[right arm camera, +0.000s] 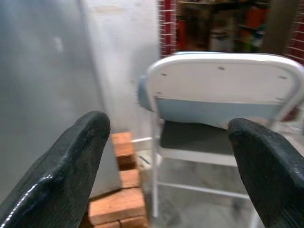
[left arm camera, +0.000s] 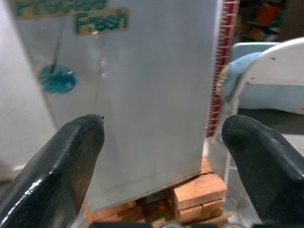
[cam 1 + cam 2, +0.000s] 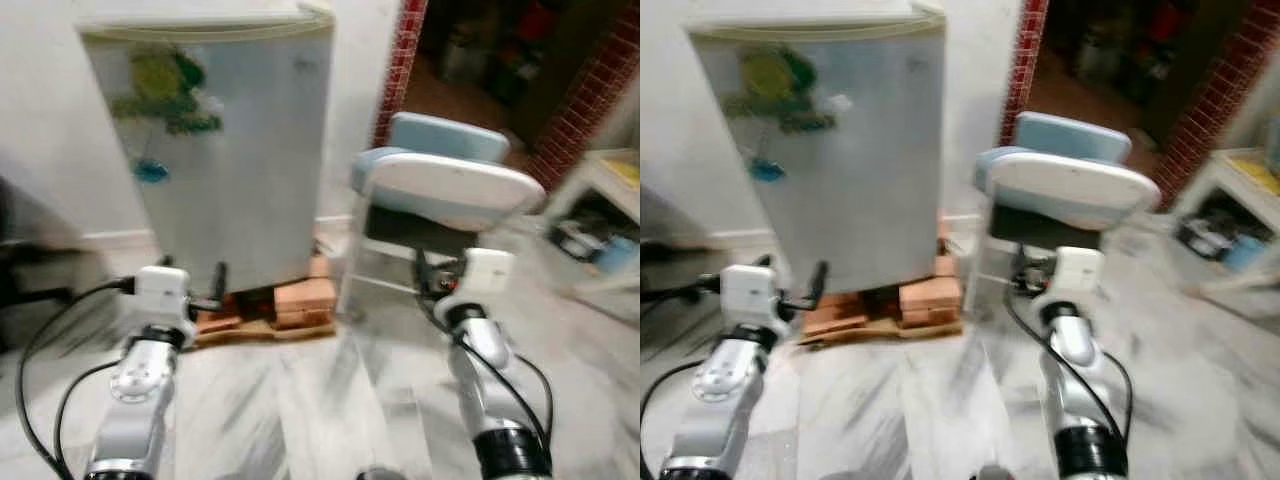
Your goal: Restocking fridge
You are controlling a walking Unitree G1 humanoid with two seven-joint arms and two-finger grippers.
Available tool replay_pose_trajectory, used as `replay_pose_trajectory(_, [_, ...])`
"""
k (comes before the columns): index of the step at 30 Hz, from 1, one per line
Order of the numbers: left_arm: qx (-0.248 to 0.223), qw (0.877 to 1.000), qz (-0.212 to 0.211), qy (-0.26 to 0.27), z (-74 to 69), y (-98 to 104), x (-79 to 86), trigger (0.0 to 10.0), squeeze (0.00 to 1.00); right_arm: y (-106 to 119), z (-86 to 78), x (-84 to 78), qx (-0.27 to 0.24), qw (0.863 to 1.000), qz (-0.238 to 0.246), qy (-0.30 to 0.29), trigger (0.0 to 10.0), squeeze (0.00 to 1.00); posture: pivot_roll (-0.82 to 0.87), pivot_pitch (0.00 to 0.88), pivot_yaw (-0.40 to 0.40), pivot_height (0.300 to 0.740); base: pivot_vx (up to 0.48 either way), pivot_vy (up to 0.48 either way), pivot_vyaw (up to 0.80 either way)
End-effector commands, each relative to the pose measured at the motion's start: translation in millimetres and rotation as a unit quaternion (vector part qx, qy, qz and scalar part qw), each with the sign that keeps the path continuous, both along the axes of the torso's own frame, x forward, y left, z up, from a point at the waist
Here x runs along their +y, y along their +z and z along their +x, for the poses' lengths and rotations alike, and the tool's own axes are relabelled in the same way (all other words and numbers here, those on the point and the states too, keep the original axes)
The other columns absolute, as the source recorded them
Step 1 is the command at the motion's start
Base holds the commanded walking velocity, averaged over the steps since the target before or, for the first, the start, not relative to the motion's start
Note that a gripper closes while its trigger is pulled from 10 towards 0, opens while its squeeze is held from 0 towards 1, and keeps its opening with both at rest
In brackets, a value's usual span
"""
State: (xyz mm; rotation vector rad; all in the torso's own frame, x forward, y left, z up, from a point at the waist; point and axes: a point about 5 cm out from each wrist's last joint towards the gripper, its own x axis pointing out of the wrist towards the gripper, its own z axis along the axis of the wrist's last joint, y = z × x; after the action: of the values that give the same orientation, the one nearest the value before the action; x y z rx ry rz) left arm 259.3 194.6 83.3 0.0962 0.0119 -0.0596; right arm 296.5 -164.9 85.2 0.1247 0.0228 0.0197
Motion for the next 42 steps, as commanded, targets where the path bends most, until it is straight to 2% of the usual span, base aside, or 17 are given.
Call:
replay_pose_trajectory(1, [-0.009, 1.000, -0.009, -0.017, 4.1, 3.6, -8.8, 10.0, 0.00, 1.2, 0.7, -8.2, -0.001, 1.000, -0.003, -0.011, 10.0, 0.00, 0.03, 0.000, -0.022, 0.740, 0.000, 0.480, -0.80])
replay_pose_trajectory(14, [0.000, 1.000, -0.010, -0.017, 3.9, 0.4, -9.8, 10.0, 0.00, 1.0, 2.2, -4.0, -0.004, 1.000, 0.000, -0.005, 10.0, 0.00, 0.04, 0.000, -0.019, 0.740, 0.000, 0.480, -0.79])
replay_pose_trajectory(24, [0.015, 1.000, 0.007, -0.026, 1.6, -3.0, -7.0, 10.0, 0.00, 1.1, 0.9, -15.9, -0.006, 0.999, -0.018, -0.027, 10.0, 0.00, 0.04, 0.000, 0.004, 0.740, 0.000, 0.480, -0.04])
replay_pose_trajectory(29, [0.009, 0.999, 0.017, -0.035, 1.9, 0.3, -10.6, 10.0, 0.00, -1.2, 0.6, -14.9, -0.004, 0.999, -0.018, -0.028, 10.0, 0.00, 0.04, 0.000, 0.008, 0.740, 0.000, 0.480, -0.50])
replay_pose_trajectory(36, [0.030, 0.998, 0.018, -0.044, -7.3, -10.5, -14.0, 10.0, 0.00, -3.5, -0.2, -18.2, -0.005, 0.999, -0.021, -0.038, 10.0, 0.00, 0.03, 0.000, 0.035, 0.740, 0.000, 0.480, -0.08])
replay_pose_trajectory(42, [0.041, 0.998, 0.019, -0.041, -7.0, -13.3, -10.0, 10.0, 0.00, -6.3, -2.7, -18.4, 0.001, 0.999, -0.030, -0.038, 10.0, 0.00, 0.03, 0.000, 0.024, 0.740, 0.000, 0.480, 0.00])
